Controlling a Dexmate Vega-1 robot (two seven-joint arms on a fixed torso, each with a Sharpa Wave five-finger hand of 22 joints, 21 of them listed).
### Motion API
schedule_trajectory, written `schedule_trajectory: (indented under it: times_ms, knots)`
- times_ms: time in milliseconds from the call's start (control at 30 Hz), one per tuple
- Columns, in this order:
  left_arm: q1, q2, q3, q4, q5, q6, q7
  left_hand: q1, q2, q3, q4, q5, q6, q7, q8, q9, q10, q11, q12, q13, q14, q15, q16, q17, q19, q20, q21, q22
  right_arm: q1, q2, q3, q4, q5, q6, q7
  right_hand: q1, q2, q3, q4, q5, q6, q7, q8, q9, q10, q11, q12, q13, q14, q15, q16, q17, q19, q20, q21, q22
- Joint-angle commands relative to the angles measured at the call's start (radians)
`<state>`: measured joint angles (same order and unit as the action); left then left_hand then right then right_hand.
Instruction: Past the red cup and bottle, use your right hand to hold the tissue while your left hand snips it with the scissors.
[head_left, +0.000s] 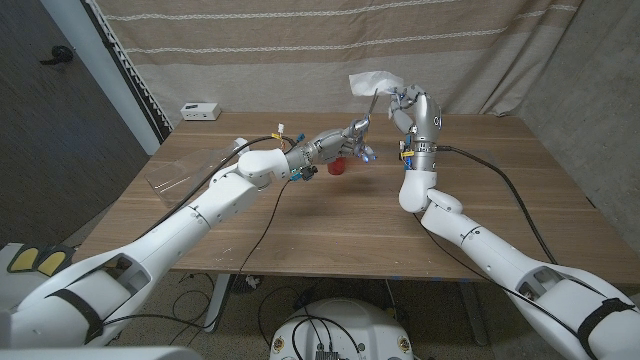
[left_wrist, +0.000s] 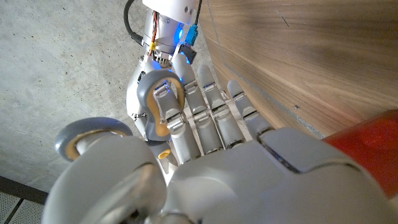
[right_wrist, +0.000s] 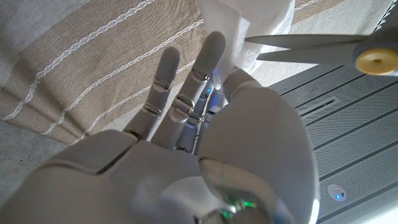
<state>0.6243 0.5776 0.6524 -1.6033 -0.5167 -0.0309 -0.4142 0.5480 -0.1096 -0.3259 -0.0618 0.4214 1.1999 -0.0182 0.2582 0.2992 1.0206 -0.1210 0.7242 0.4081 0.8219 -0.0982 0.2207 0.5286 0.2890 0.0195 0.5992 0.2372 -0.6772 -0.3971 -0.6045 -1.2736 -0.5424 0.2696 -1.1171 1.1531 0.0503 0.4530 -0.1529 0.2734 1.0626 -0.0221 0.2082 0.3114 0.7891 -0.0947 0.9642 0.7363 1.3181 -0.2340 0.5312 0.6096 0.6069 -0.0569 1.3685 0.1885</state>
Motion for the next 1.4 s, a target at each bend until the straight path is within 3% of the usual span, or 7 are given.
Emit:
schedule_trajectory:
  times_ms: [33,433,1000,1400]
  knots:
    - [0.004,0.005,0.000,-0.011,0.002,0.002,0.002,0.006,-0.005,-0.004,0.006,0.004,-0.032,0.031,-0.002,0.001,0.041,-0.043,0.007,0.000,0.003,-0.110,0.003,-0.001,-0.003,0.006,0.001,-0.001,-0.001,-0.004,0.007,0.013,-0.029,0.038,0.000,0.005,0.013,0.008,0.001,-0.005,-0.001,-0.003,0.001,0.002,-0.005,-0.006,-0.006,0.006,-0.005,-0.001,-0.004,0.006,-0.003,-0.125,0.009,0.006]
    - [0.005,0.008,-0.001,-0.011,-0.006,0.007,-0.005,0.006,-0.005,-0.004,0.008,0.004,-0.033,0.033,-0.001,0.002,0.040,-0.041,0.009,0.001,0.002,-0.109,0.003,-0.001,-0.004,0.007,0.001,-0.002,0.002,0.019,0.063,0.076,-0.094,0.150,0.000,0.003,0.025,0.008,0.006,-0.028,-0.014,-0.021,-0.001,-0.005,-0.032,-0.021,-0.019,0.011,-0.022,-0.002,-0.017,0.008,-0.032,-0.127,0.020,0.009]
    - [-0.017,-0.008,0.002,0.034,-0.004,-0.015,-0.029,0.005,-0.005,-0.004,0.011,0.004,-0.032,0.033,0.000,0.002,0.038,-0.039,0.009,0.001,0.001,-0.110,0.003,-0.002,-0.005,0.007,0.001,-0.002,0.063,-0.026,-0.024,0.137,-0.014,0.204,0.007,0.004,0.037,0.008,0.007,-0.051,-0.019,-0.029,0.001,-0.011,-0.036,-0.021,-0.022,0.016,-0.034,-0.002,-0.025,0.013,-0.052,-0.127,0.028,0.009]
    - [-0.030,-0.025,0.006,0.066,-0.005,-0.032,-0.044,0.006,-0.006,-0.004,0.012,0.003,-0.032,0.032,0.001,0.004,0.040,-0.038,0.010,-0.002,0.004,-0.109,0.004,-0.002,-0.005,0.007,0.001,-0.003,0.080,-0.045,-0.061,0.142,-0.003,0.221,0.000,0.005,0.042,0.010,0.008,-0.062,-0.020,-0.028,0.003,-0.014,-0.037,-0.021,-0.026,0.013,-0.039,-0.002,-0.029,0.016,-0.062,-0.125,0.027,0.007]
